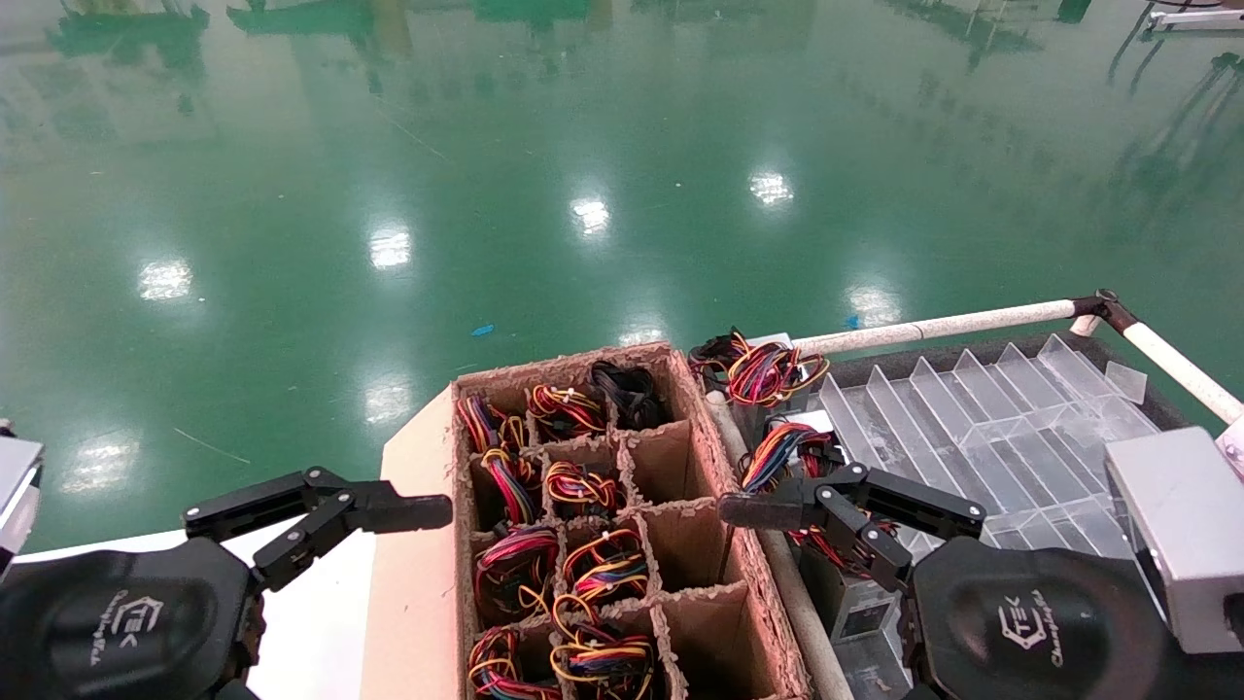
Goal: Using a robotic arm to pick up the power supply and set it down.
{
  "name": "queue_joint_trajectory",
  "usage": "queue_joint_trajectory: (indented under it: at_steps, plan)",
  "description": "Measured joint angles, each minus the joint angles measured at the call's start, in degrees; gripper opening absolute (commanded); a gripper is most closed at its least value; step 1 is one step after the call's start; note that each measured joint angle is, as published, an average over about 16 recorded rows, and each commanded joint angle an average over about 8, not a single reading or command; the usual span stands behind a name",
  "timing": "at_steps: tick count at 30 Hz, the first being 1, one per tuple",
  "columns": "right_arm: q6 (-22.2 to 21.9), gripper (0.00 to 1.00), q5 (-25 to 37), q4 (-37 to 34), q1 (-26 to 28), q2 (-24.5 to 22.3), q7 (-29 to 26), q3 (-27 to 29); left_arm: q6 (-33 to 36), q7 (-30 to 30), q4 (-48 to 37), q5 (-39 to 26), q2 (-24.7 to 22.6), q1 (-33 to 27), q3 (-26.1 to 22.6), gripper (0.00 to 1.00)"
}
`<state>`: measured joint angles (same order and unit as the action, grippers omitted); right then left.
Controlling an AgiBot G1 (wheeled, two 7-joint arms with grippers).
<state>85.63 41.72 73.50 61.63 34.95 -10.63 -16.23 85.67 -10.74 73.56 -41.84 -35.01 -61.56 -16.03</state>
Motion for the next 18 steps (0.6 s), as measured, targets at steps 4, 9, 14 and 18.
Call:
queue_joint_trajectory:
  at_steps: [4,9,14,18]
  plan:
    - [0.0,1.0,0.0,0.0,0.0,0.0,0.0,0.0,0.0,0.0,0.0,0.0,0.0,0.0,0.0,0.0]
    - [0.0,1.0,0.0,0.0,0.0,0.0,0.0,0.0,0.0,0.0,0.0,0.0,0.0,0.0,0.0,0.0]
    - [0.0,1.0,0.0,0.0,0.0,0.0,0.0,0.0,0.0,0.0,0.0,0.0,0.0,0.0,0.0,0.0]
    - [0.0,1.0,0.0,0.0,0.0,0.0,0.0,0.0,0.0,0.0,0.0,0.0,0.0,0.0,0.0,0.0]
